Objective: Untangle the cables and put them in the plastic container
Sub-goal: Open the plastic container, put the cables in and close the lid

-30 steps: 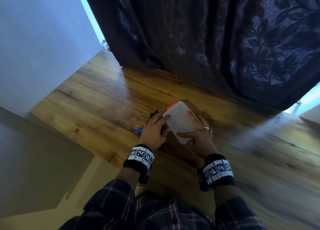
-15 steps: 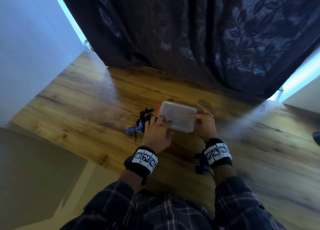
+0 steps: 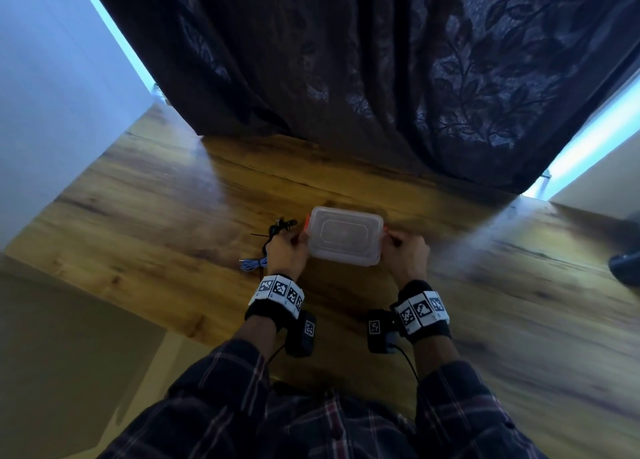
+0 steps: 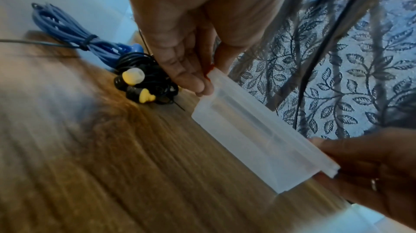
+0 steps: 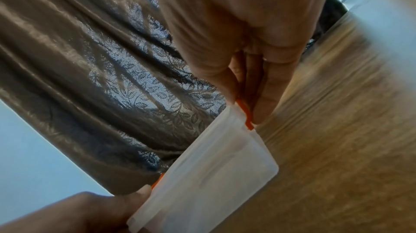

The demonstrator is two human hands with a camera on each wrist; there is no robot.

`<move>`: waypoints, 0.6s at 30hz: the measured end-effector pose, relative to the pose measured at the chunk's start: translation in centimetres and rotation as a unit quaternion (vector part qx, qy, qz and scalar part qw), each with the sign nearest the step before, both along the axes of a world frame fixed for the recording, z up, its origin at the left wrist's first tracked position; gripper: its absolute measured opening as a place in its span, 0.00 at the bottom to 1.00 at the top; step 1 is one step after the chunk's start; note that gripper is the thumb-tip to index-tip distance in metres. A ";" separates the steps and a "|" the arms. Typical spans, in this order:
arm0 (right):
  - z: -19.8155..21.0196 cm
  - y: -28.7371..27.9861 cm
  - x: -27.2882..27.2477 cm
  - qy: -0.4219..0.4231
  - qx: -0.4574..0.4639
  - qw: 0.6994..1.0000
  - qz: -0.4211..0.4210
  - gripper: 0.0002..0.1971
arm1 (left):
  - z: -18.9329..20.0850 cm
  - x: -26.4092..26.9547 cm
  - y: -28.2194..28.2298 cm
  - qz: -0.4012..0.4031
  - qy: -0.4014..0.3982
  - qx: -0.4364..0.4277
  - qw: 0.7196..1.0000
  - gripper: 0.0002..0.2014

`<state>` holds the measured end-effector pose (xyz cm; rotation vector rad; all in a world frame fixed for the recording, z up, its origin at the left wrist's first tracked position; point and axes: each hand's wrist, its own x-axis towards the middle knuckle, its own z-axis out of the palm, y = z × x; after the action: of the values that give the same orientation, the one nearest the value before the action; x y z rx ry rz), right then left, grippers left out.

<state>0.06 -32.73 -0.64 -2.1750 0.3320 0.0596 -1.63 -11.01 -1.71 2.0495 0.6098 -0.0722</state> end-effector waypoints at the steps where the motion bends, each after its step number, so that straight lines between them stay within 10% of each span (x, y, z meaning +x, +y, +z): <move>1: 0.0 0.0 0.0 0.000 -0.005 1.000 0.002 0.12 | -0.2 -0.1 0.2 0.011 -0.004 -0.012 1.000 0.16; 10: -2.5 -1.3 -0.1 0.031 -0.069 0.997 0.017 0.12 | -0.2 -1.0 0.8 0.043 0.033 -0.144 0.988 0.12; 15: -0.7 -0.7 0.3 -0.004 -0.199 0.931 0.306 0.50 | -0.1 -0.7 1.4 0.045 0.068 -0.145 0.986 0.07; 18: 0.5 -0.7 1.1 0.023 -0.246 0.891 0.381 0.51 | -0.1 -0.7 1.4 0.038 0.072 -0.137 0.987 0.08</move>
<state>1.21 -33.46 -0.12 -2.6839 -0.5658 0.5144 -2.30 -9.61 -1.82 1.7638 0.7263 -0.2484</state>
